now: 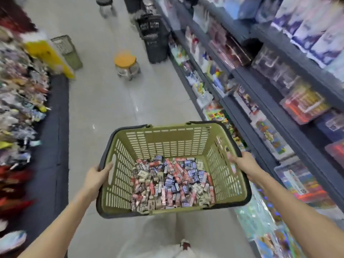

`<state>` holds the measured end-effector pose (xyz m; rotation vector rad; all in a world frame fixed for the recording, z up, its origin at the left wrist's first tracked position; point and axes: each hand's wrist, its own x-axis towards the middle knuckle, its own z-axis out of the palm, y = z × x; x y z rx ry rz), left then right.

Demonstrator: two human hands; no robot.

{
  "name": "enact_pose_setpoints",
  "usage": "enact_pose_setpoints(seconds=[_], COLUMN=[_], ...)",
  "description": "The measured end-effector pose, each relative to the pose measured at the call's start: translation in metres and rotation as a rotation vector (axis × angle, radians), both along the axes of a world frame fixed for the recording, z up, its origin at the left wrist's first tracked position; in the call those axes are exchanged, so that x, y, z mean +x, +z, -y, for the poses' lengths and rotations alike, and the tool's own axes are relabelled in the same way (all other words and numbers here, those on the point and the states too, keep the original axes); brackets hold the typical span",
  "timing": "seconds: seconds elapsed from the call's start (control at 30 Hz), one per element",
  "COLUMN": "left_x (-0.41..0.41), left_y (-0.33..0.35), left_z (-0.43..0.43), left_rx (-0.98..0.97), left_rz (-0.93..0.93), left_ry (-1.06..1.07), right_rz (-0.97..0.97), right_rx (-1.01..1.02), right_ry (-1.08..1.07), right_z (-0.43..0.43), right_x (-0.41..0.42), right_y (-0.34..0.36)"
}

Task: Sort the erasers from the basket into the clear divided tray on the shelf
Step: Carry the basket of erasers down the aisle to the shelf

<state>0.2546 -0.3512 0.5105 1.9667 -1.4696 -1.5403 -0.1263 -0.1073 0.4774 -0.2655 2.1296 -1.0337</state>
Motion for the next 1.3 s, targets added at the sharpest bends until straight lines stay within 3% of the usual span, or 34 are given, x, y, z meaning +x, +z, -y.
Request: enact_pose_setpoints(seconds=[0.63,0.8,1.03,1.3], left_x=[-0.17,-0.213,-0.225,-0.203], left_y=[0.021,0.022,0.015,0.008], left_z=[0.395,0.497,0.67,0.916], left_rx=[-0.186,-0.195,-0.217,-0.256], left_rz=[0.005,0.023,0.091,0.177], left_ry=[0.276,0.393,0.44,0.314], right_rz=[-0.165,-0.123,-0.117,-0.094], right_rx=[-0.087,-0.083,-0.043,-0.027], right_ry=[0.291,0.406,0.49,0.4], right_z=[0.521,0.672,0.879,1.096], right_x=[-0.22,-0.273,-0.292,-0.267], right_y=[0.035,0.046,0.043,0.034])
